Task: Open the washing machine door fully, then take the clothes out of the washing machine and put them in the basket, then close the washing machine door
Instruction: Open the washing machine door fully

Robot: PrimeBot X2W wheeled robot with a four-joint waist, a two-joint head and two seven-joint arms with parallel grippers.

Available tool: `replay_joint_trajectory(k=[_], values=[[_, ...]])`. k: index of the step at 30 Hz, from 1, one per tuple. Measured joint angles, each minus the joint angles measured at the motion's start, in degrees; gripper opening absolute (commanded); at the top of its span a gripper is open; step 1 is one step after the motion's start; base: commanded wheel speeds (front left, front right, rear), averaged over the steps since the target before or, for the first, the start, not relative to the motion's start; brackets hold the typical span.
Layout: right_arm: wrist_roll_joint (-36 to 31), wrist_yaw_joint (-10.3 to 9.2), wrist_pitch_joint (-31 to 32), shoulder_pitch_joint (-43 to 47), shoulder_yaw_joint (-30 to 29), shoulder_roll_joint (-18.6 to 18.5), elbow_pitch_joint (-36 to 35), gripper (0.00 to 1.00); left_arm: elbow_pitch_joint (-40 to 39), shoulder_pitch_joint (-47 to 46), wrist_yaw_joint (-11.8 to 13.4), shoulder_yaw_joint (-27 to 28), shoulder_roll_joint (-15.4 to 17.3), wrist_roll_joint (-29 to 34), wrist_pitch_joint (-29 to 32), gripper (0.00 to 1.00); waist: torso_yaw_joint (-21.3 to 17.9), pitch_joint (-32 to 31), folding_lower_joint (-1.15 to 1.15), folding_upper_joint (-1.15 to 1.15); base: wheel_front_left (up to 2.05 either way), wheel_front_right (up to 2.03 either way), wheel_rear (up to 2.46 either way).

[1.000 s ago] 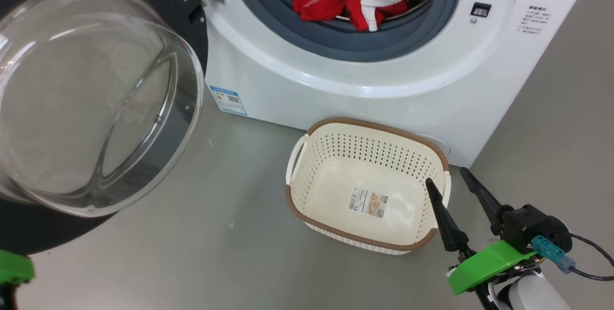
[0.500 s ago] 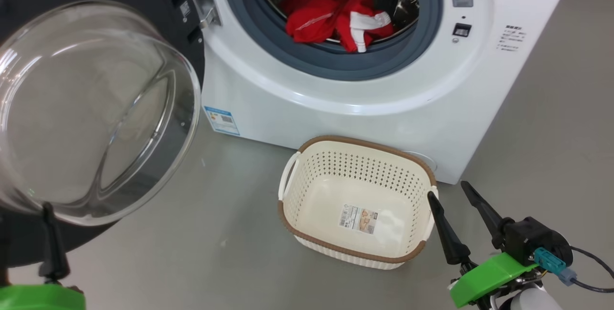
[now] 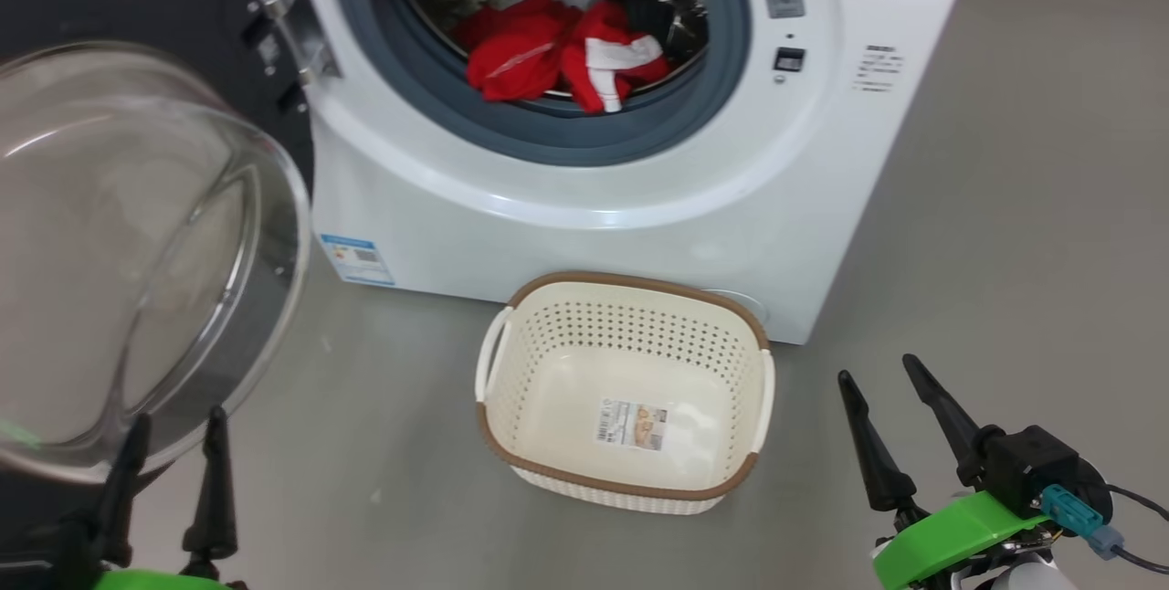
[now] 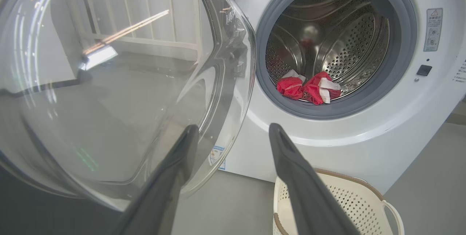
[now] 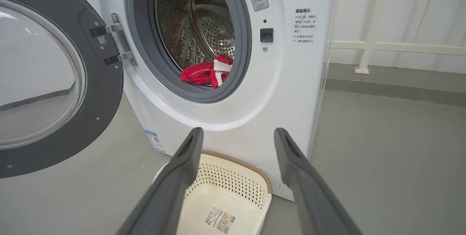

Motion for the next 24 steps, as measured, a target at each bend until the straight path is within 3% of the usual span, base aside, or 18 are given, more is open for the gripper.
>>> replay_joint_trajectory(k=[6,24], values=[[0.0,0.00,0.0,0.5,-1.6,0.2,-0.8,1.00,-2.2,0.5,0.0,-4.3,1.2,-1.5,0.0,1.00,-3.4,0.2,0.00,0.00,0.00,0.00,0.00],[0.0,0.00,0.0,1.4,-4.1,1.3,-2.6,1.00,-4.4,1.6,0.0,-9.3,2.0,-3.5,0.0,1.00,-11.7,1.2,0.00,0.00,0.00,0.00,0.00]])
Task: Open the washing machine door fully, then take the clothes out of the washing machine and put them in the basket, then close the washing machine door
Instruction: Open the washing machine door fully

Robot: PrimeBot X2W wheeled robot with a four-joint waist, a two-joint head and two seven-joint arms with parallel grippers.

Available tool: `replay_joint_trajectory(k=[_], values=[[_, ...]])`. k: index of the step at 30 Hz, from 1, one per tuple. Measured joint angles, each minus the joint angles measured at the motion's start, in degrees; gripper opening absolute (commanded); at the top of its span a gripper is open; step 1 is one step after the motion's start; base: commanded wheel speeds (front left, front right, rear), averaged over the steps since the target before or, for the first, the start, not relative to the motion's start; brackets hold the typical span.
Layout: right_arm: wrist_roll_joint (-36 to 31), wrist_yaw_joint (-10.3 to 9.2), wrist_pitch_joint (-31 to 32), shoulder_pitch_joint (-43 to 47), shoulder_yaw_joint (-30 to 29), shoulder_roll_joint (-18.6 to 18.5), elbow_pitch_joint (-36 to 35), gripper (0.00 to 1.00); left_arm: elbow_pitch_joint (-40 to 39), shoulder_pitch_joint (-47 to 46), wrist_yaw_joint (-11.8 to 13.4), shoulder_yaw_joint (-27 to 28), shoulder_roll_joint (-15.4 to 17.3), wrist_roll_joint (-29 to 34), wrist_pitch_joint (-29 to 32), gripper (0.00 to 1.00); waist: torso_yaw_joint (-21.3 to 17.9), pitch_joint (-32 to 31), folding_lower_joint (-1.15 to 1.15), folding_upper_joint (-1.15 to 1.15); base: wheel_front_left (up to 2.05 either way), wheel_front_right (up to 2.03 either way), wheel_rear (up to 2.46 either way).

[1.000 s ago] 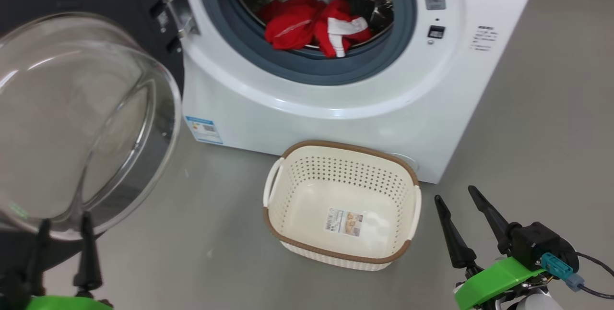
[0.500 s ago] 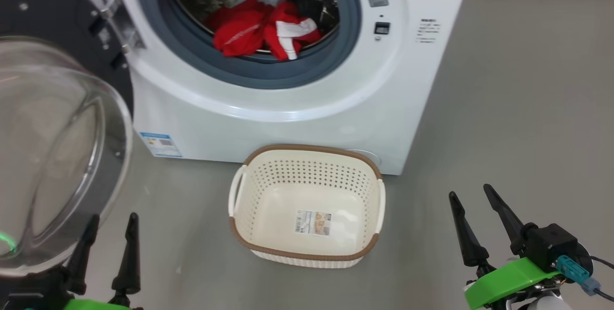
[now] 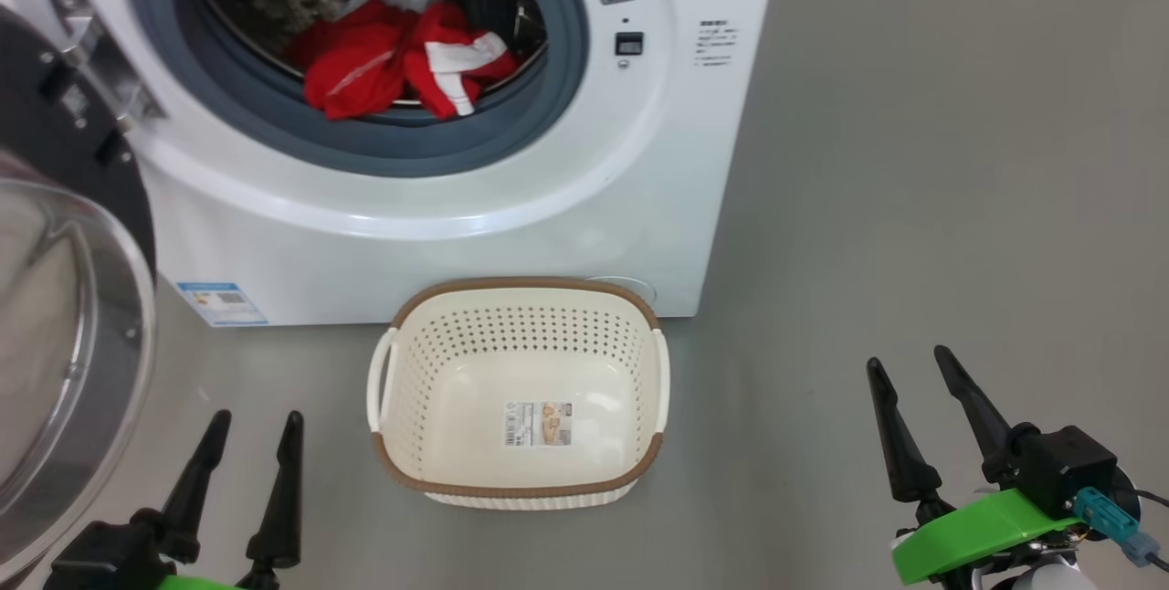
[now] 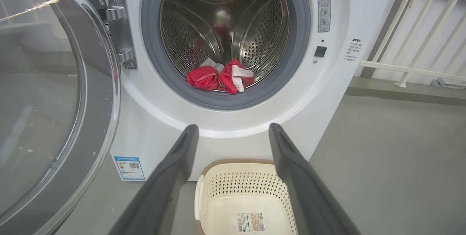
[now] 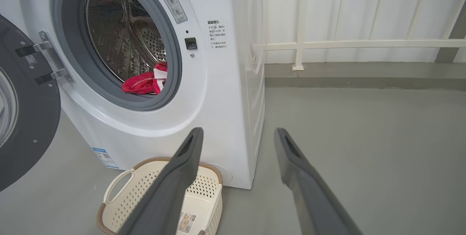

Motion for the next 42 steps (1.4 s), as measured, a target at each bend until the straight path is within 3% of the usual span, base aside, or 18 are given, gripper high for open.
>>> replay_joint_trajectory(k=[12,42], values=[[0.0,0.00,0.0,1.3,-1.7,0.3,-1.0,1.00,-0.5,0.0,0.0,-1.0,0.0,-0.4,0.0,1.00,-2.7,0.5,0.00,0.00,0.00,0.00,0.00],[0.0,0.00,0.0,1.3,-1.5,0.6,-1.3,1.00,-1.3,-0.1,0.0,-1.6,1.4,-3.4,0.0,1.00,-2.0,1.2,0.00,0.00,0.25,-0.25,0.00]])
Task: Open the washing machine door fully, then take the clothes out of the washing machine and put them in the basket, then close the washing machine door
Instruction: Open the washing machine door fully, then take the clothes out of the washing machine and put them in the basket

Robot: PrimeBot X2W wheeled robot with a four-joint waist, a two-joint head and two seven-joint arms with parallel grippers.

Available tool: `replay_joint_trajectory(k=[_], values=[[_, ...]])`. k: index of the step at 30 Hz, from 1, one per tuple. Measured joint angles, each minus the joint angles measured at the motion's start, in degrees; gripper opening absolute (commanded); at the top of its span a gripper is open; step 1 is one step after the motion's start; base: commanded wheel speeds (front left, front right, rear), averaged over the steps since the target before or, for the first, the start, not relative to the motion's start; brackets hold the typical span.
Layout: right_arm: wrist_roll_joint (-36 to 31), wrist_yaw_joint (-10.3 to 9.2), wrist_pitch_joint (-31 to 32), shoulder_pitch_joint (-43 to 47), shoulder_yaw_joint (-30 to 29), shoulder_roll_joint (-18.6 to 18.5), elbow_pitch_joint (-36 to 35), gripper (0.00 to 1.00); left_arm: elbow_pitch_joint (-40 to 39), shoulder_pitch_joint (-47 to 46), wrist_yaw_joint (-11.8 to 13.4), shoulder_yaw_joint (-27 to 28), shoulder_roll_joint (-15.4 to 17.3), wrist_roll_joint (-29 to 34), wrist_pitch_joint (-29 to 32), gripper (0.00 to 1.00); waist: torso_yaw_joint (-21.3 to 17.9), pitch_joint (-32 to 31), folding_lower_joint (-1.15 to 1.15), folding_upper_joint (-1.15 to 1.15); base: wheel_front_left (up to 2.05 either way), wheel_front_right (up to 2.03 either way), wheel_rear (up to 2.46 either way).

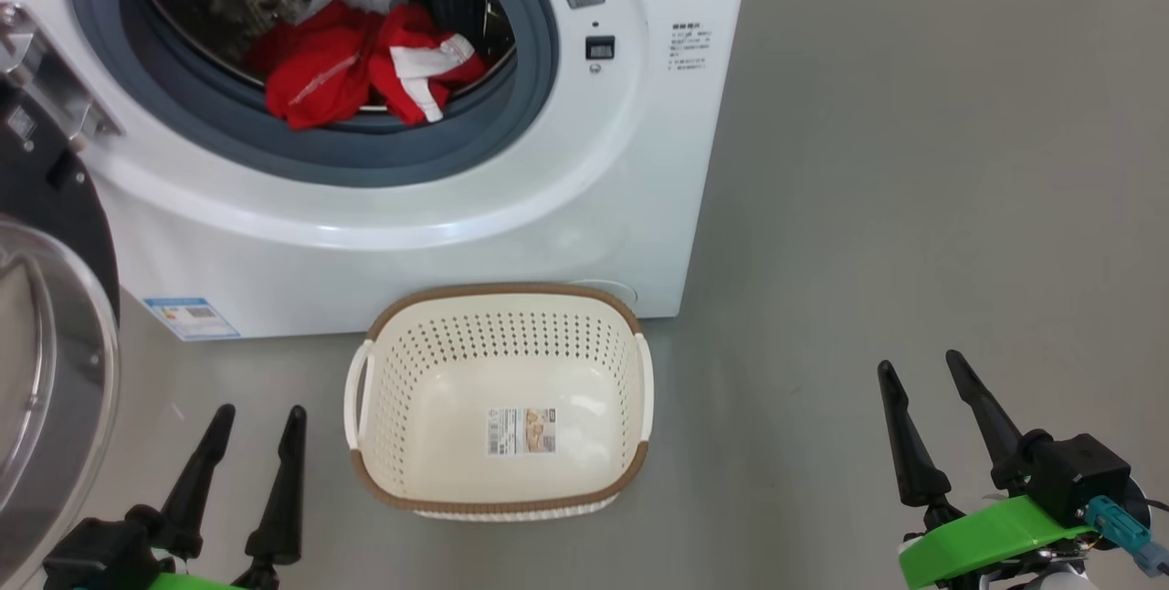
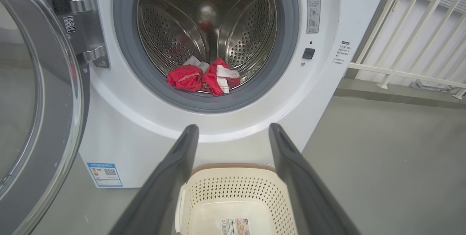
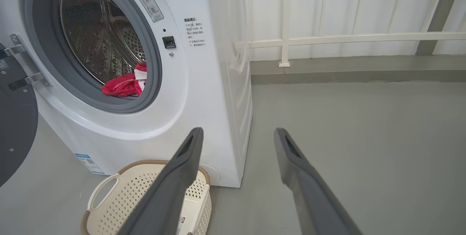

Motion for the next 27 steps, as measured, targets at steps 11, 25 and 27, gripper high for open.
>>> replay_joint_trajectory(k=[11,25,27], values=[[0.0,0.00,0.0,0.0,0.3,0.0,0.0,1.00,-0.2,-0.2,0.0,0.3,0.0,0.0,0.0,1.00,0.2,0.4,0.00,0.00,1.18,-1.18,0.00],[0.0,0.00,0.0,-0.1,0.3,0.0,0.0,1.00,-0.4,-1.2,0.0,0.4,-0.1,0.1,0.0,1.00,0.8,1.0,0.00,0.00,0.22,-0.22,0.00],[0.0,0.00,0.0,-0.1,0.3,0.0,0.0,1.00,-0.4,-1.2,0.0,0.3,-0.1,0.1,0.0,1.00,0.9,1.2,0.00,0.00,0.00,0.00,0.00]])
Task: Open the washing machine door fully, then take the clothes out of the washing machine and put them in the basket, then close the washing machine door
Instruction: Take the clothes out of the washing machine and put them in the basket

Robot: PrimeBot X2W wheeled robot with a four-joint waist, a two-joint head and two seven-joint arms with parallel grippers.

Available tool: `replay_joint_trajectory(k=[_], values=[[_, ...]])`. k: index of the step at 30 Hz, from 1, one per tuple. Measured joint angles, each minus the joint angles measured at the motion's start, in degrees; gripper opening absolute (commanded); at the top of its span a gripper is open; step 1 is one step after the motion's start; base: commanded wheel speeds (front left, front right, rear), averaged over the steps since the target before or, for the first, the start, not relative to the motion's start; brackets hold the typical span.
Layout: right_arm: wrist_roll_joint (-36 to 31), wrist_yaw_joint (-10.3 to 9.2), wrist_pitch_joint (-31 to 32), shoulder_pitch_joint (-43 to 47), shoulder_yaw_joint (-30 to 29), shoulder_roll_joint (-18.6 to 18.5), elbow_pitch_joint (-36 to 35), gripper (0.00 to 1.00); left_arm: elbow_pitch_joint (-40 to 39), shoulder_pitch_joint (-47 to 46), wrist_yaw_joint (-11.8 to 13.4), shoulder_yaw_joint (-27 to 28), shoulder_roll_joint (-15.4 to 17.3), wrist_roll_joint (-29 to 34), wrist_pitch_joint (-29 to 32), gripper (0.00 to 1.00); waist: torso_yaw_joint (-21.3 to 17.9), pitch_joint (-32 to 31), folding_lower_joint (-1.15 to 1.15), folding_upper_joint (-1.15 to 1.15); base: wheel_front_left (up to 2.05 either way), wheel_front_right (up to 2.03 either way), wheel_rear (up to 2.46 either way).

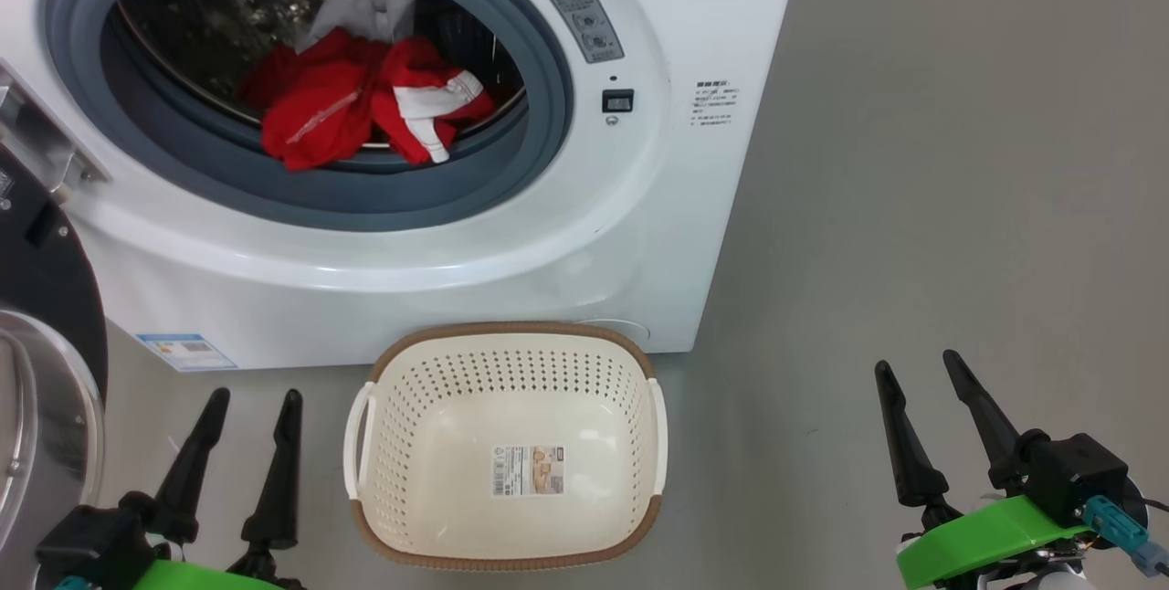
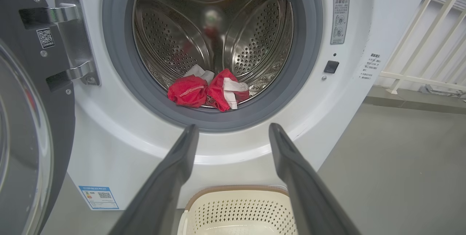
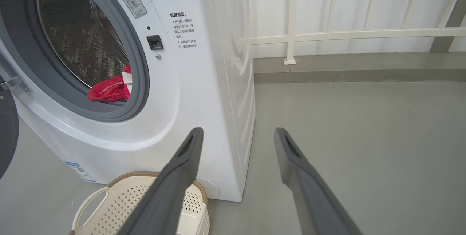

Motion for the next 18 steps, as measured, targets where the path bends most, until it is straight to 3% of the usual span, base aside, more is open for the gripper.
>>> replay_joint_trajectory(k=[11,18], values=[[0.0,0.00,0.0,-0.4,0.3,0.0,0.0,1.00,1.2,-0.8,0.0,-0.7,0.0,0.4,0.0,1.00,-0.1,1.7,0.00,0.00,0.00,0.00,0.00],[1.2,0.00,-0.1,-2.9,1.1,0.0,-0.3,1.00,4.6,-8.5,0.0,-2.9,0.7,1.6,0.0,1.00,-0.7,4.4,0.00,0.00,0.00,0.00,0.00]])
